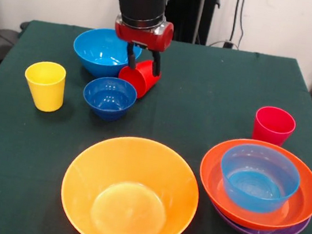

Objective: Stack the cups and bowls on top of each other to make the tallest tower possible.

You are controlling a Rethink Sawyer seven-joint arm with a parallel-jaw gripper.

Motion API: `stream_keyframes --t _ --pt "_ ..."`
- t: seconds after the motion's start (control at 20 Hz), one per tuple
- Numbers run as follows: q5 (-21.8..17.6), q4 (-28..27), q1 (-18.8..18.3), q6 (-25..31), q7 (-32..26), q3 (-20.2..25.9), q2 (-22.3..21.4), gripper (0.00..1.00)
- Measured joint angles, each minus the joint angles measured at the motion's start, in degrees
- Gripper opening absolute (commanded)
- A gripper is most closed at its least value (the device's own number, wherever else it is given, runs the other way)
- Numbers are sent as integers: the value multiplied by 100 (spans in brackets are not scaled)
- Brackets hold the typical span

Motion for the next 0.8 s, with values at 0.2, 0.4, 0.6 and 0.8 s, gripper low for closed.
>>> stream_keyframes --t 0.2,0.4,0.6,0.8 --pt "1 236 -17 0 0 32 -238 100" --pt "1 480 -47 0 0 72 -591 100" --pt "7 677 -103 2 0 112 -946 100" --pt "12 825 -203 2 0 173 -1209 100"
